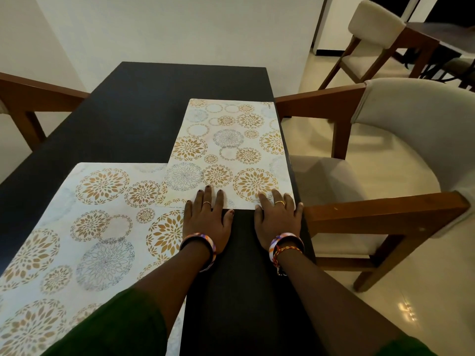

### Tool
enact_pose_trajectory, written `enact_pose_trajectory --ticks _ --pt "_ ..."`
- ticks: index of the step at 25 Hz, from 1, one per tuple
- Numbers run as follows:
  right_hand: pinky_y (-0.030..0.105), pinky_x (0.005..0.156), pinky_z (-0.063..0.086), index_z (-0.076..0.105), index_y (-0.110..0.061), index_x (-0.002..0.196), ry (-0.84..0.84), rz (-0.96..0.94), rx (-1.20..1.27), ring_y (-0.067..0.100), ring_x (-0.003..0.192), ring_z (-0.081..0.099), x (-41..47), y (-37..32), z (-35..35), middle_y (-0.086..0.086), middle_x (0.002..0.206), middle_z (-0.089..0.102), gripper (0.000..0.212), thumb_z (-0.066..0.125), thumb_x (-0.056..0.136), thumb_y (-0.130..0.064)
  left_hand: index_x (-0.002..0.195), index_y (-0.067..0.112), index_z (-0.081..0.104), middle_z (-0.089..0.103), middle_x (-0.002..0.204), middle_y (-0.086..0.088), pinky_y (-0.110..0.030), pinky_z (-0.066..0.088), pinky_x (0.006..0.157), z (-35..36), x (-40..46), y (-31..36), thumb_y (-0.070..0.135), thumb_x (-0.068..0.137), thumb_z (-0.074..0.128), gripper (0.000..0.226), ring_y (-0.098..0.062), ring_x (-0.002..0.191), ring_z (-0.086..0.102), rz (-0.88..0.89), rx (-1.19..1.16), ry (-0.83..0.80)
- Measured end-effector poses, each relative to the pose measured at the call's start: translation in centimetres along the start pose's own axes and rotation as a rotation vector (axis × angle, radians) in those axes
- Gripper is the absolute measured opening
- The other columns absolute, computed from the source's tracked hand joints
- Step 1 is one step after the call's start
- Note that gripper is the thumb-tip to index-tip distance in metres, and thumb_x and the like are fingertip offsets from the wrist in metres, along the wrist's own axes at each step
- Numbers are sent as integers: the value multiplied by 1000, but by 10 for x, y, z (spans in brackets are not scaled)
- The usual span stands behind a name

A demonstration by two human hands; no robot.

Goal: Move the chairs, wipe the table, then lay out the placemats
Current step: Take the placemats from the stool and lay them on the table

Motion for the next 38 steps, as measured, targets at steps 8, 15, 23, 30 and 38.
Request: enact_pose_trajectory --ticks 8,15,23,30,38 --pt "47 118 2 29 -24 147 -5 12 49 34 146 8 1 3 1 7 157 21 49 29 100 -35 149 35 0 -10 160 -2 -40 -3 120 -1 -2 3 44 99 15 53 -20 148 -9 43 -3 -25" --pt "44 119 0 26 -20 148 -24 10 77 35 146 2 1 2 0 10 158 16 50 28 100 -32 149 38 3 -9 160 -1 -39 -2 119 -3 -2 4 43 100 15 51 -19 148 -9 50 4 -35" --pt "37 118 -5 20 -15 150 -39 17 79 28 147 -1 2 3 1 12 159 9 50 25 102 -30 149 39 6 -5 160 -2 -38 1 119 -3 -2 5 43 100 17 50 -19 148 -5 74 10 -39" --pt "36 119 -5 19 -13 150 -44 15 87 28 147 0 2 3 0 13 159 9 50 25 102 -28 149 37 10 -2 160 -1 -37 2 119 -5 -3 6 42 100 18 50 -19 148 -3 75 -7 -34" --pt "36 119 -4 20 -13 149 -23 11 97 28 147 1 2 3 0 13 159 10 50 25 102 -27 148 37 10 -2 160 -1 -37 1 119 -3 -2 5 43 100 19 50 -18 148 -3 75 -16 -36"
Point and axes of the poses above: each hand's wrist, its own x-axis towards the middle knuckle, its own z-axis out of the palm, y = z × x, the point moved 5 cm from there along x, towards the middle knuckle
